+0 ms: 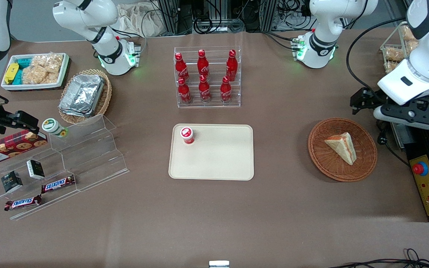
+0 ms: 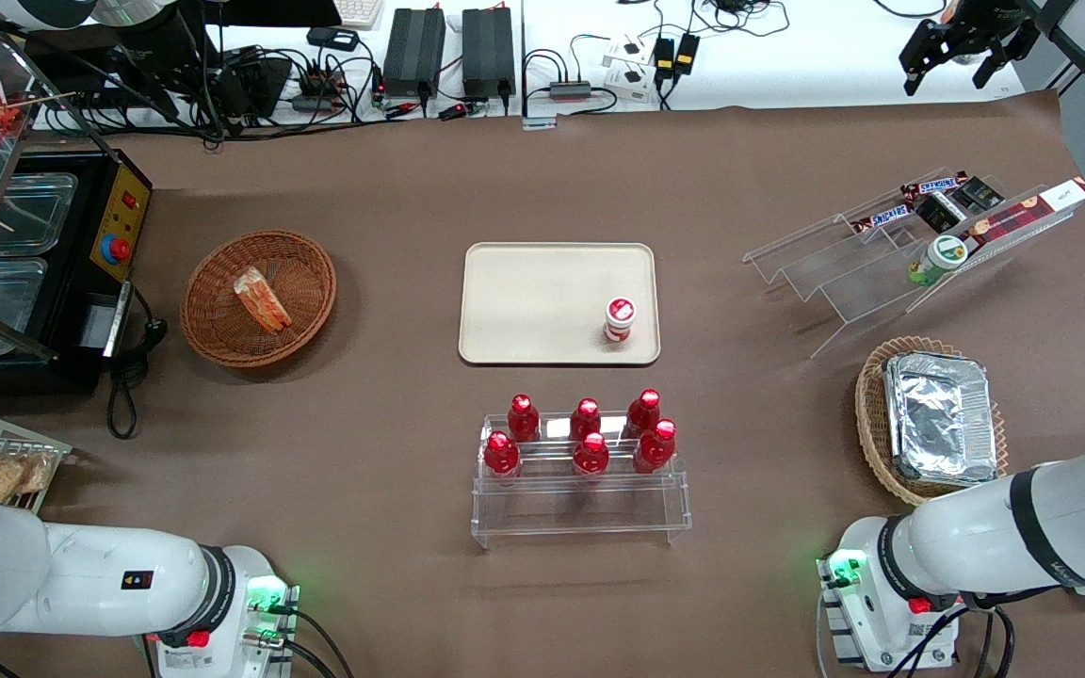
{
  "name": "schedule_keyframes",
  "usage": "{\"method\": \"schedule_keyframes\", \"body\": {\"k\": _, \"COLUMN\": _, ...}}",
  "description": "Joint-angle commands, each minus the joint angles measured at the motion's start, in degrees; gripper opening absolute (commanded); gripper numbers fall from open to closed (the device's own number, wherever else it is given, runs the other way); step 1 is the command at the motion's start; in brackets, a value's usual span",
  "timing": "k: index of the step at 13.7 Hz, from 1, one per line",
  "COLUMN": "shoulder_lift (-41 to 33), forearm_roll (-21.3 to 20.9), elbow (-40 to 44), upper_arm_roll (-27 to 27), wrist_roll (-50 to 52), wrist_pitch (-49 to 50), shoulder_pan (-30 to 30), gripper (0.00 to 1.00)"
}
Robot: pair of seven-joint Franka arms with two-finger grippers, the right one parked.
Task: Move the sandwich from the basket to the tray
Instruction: 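Move the left gripper over the wrapped sandwich in the wicker basket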
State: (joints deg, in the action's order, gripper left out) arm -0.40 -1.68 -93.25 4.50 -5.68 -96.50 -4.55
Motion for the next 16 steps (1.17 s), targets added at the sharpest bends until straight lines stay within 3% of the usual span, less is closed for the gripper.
{"method": "schedule_keyframes", "body": {"k": 1, "shoulder_lift": 0.14, "forearm_roll": -2.02, "elbow": 0.53, "upper_arm_roll": 0.86, "wrist_roll": 1.98, "wrist_pitch": 1.75, "shoulder_pan": 0.51, "gripper": 1.0}}
{"method": "schedule_keyframes", "body": {"k": 7, "shoulder_lift": 2.51, "forearm_roll": 0.78, "elbow": -2.1, "upper_arm_roll": 2.62, "wrist_roll": 11.99, "wrist_pitch": -0.16, "shoulder_pan": -0.37, "gripper": 1.0}}
{"method": "schedule_keyframes", "body": {"k": 12, "shoulder_lift": 0.68, "forearm_roll": 1.32, "elbow": -16.49, "upper_arm_roll": 2.1, "wrist_roll": 25.79, "wrist_pitch": -15.97, "shoulder_pan": 0.59, "gripper": 1.0}}
{"method": "schedule_keyframes", "body": {"k": 14, "shoulder_lift": 0.57, "forearm_roll": 4.21, "elbow": -18.8, "upper_arm_roll": 1.13, "wrist_roll": 35.78, "wrist_pitch": -17.23, "shoulder_pan": 3.83, "gripper": 1.0}}
{"method": "schedule_keyframes", "body": {"k": 16, "shoulder_lift": 1.63, "forearm_roll": 4.31, "elbow": -21.78, "upper_arm_roll": 1.04, "wrist_roll": 38.53, "wrist_pitch": -21.42, "shoulder_pan": 5.34, "gripper": 1.0}}
